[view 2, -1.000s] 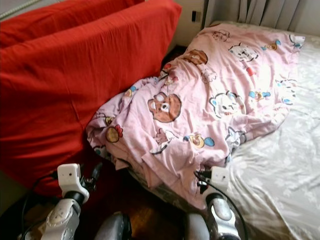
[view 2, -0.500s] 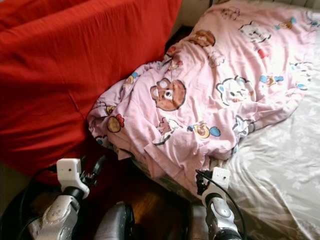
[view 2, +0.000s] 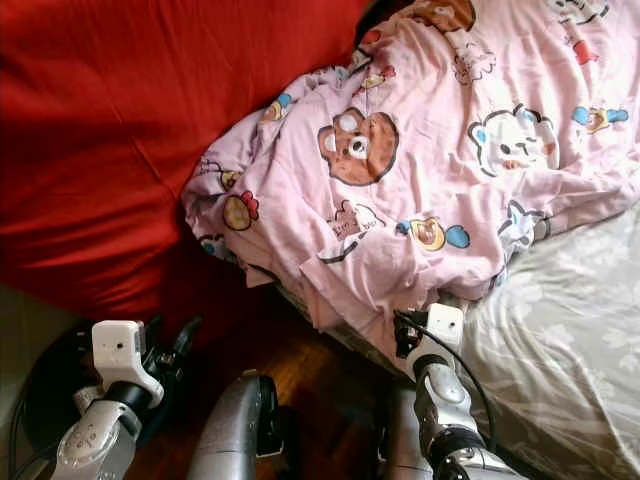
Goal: Clean up the room
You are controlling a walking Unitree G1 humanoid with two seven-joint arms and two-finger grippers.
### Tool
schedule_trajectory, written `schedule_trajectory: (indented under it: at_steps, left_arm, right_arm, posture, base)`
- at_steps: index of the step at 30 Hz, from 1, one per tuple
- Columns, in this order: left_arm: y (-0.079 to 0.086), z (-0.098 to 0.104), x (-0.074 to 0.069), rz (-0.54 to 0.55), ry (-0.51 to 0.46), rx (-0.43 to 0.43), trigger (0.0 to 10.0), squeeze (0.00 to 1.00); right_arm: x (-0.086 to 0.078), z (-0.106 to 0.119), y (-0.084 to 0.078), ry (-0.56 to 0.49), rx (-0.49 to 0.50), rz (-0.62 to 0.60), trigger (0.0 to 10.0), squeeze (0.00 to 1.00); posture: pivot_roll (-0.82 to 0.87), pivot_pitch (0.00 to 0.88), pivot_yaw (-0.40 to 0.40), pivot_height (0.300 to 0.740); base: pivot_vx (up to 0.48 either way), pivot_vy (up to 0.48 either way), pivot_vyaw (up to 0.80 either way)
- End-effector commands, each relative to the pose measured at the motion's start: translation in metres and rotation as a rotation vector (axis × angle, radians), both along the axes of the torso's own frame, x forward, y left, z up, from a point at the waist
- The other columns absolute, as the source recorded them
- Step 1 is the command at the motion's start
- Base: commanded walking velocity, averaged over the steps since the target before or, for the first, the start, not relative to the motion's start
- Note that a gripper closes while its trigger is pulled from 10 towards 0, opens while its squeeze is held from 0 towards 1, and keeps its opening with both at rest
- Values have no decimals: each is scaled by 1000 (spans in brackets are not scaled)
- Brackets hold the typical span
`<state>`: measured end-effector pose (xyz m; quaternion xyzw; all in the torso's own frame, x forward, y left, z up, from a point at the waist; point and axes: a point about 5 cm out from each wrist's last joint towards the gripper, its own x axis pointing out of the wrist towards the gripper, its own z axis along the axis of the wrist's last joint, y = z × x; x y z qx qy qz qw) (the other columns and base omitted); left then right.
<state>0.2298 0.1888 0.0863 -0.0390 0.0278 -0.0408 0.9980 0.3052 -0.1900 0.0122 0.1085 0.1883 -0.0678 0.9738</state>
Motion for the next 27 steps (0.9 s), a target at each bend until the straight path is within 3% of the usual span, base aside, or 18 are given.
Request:
schedule_trajectory:
  at_steps: [1, 9, 17, 21, 22, 23, 24, 26, 27]
  left_arm:
    - [6, -5, -8, 18, 44, 12, 10000, 0]
    - [6, -4, -10, 21, 61, 12, 10000, 0]
    - [6, -5, -14, 13, 80, 16, 10000, 0]
    - [6, -5, -14, 12, 84, 16, 10000, 0]
    - [6, -6, -14, 10, 86, 16, 10000, 0]
    - [6, -6, -14, 10, 87, 16, 10000, 0]
    - [6, -6, -14, 9, 88, 17, 10000, 0]
    - [6, -6, -14, 9, 89, 17, 10000, 0]
    - [7, -6, -15, 10, 91, 17, 10000, 0]
  right_arm:
    - [-3, -3, -1, 4, 17, -30, 10000, 0]
    - [-12, -13, 3, 42, 20, -34, 10000, 0]
    - [-25, -29, 7, 176, -17, -38, 10000, 0]
    - [-25, -30, 9, 180, -5, -44, 10000, 0]
    - [-24, -30, 13, 182, 11, -35, 9059, 0]
    - [-25, -31, 14, 183, 17, -31, 6078, 0]
    - [-24, -31, 16, 183, 20, -25, 1059, 0]
    - [-24, -30, 16, 183, 19, -24, 1059, 0]
    - [-23, -29, 17, 180, 17, -24, 0, 0]
  posture:
    - [169, 374, 150, 616]
    - [170, 379, 150, 616]
    - [174, 383, 154, 616]
    - [177, 380, 155, 616]
    - [178, 378, 156, 616]
    - [178, 378, 156, 616]
    - [179, 376, 157, 616]
    - [179, 377, 157, 616]
    - [178, 378, 158, 616]
  base:
    - [0, 0, 0]
    - [0, 0, 0]
    - [0, 0, 0]
    - [0, 0, 0]
    - [0, 0, 0]
    - [0, 0, 0]
    - [0, 0, 0]
    - [0, 0, 0]
    - [0, 0, 0]
